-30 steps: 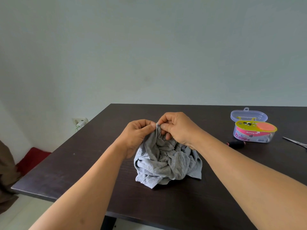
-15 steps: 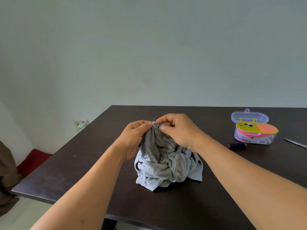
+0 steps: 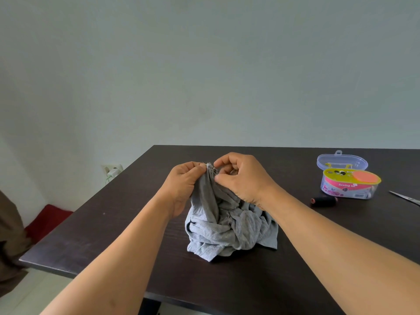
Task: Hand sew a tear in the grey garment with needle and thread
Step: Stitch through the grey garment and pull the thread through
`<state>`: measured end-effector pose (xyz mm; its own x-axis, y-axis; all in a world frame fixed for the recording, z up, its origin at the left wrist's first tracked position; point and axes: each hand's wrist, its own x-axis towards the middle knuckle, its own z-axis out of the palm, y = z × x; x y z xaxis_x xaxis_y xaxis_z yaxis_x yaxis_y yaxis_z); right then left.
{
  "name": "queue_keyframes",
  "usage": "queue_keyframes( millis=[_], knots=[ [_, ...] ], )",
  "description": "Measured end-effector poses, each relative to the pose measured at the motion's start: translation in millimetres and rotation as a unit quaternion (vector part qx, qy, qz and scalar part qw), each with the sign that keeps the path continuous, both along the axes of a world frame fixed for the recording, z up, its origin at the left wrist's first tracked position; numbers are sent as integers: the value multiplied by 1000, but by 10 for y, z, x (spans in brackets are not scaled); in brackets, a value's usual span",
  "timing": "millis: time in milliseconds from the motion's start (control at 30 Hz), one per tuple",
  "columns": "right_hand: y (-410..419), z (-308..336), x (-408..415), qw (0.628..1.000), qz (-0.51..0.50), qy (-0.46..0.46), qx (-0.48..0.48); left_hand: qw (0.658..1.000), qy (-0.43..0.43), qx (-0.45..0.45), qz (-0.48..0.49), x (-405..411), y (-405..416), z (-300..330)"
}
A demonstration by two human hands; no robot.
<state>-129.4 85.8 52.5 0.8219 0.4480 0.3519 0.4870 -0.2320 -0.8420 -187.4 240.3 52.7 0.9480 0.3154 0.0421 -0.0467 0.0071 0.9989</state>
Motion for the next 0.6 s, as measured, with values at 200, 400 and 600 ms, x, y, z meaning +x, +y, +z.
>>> queue_keyframes(
  millis=[200,400,600],
  knots=[
    [40,5,14,1000,-14,-20,3,998,-1,49,-24,-4,-37,-12],
    [29,84,16,998,-35,-40,-30,994,3,103,-27,20,13,-22],
    [82,236,39,997,-3,10,-70,984,8,172,-50,42,1,4]
  ],
)
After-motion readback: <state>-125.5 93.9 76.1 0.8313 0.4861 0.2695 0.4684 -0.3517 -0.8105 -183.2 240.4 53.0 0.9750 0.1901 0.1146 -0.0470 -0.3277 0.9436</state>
